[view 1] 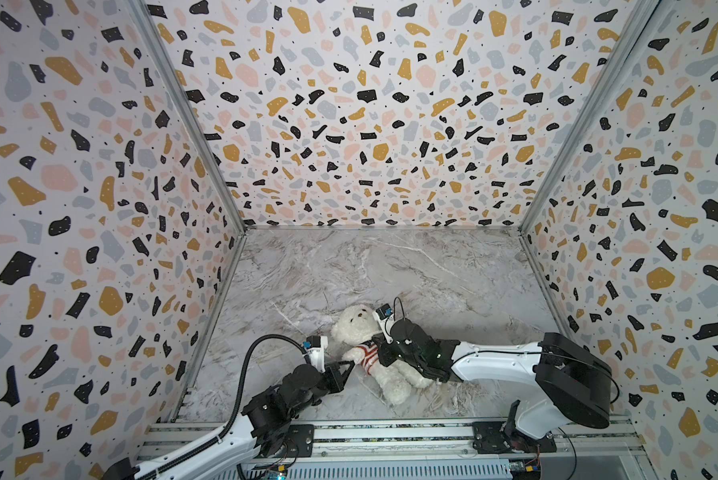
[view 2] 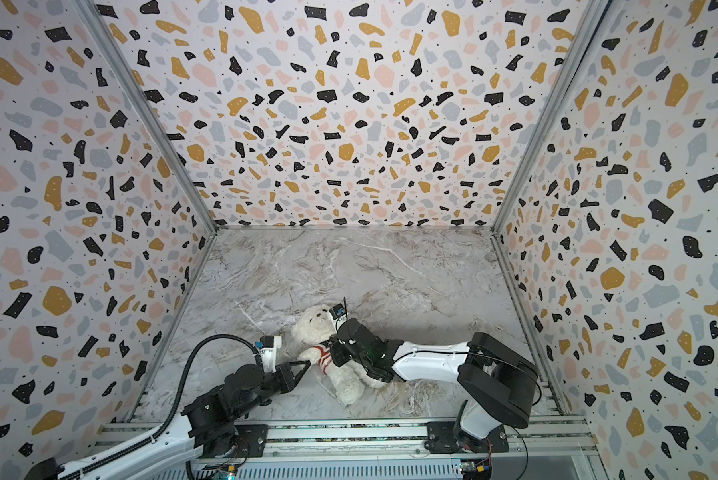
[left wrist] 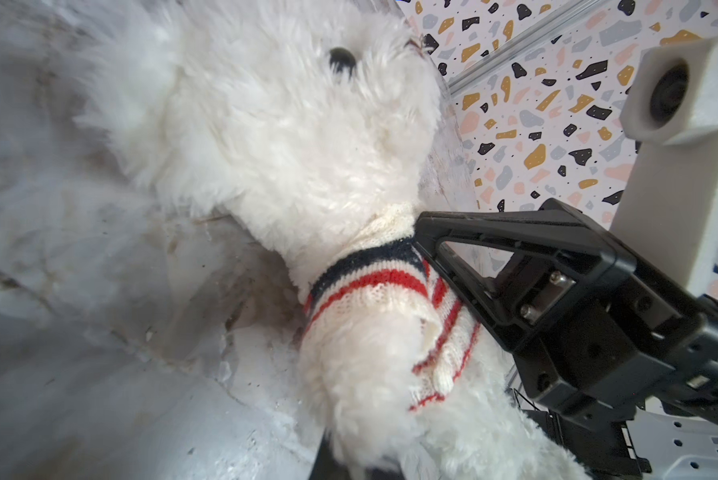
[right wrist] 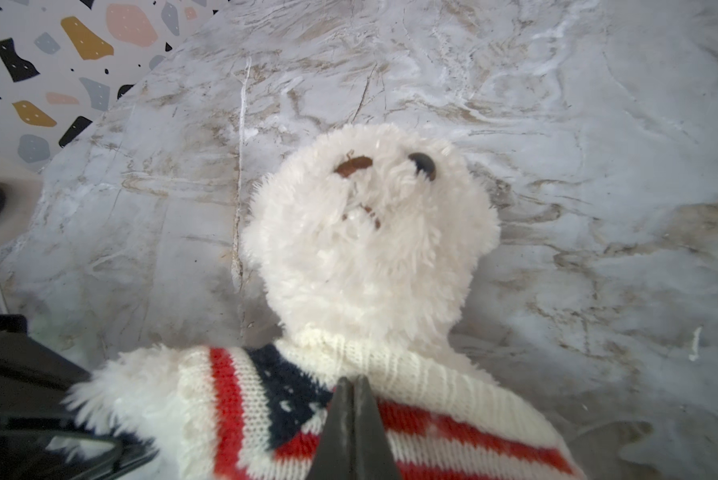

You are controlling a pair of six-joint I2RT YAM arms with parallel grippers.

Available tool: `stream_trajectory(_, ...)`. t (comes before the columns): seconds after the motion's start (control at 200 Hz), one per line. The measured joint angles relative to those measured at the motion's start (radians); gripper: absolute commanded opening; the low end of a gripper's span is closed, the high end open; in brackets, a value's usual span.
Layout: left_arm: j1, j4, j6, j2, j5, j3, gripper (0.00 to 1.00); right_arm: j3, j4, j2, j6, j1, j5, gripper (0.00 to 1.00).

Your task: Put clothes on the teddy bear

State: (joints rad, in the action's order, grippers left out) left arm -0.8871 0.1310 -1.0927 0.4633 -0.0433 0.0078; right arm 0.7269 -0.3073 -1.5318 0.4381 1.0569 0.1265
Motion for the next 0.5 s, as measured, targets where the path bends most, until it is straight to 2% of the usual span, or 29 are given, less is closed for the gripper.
stream_trajectory(0.43, 0.000, 0.002, 0.000, -0.005, 0.005, 0.000, 0.00, -0.023, 0.004, 0.038, -0.032, -0.029, -0.032, 0.00)
stream_trajectory(0.501, 0.000, 0.003, -0.001, -0.005, 0.005, 0.000, 0.00, -0.023, 0.002, 0.039, -0.057, -0.028, -0.045, 0.10)
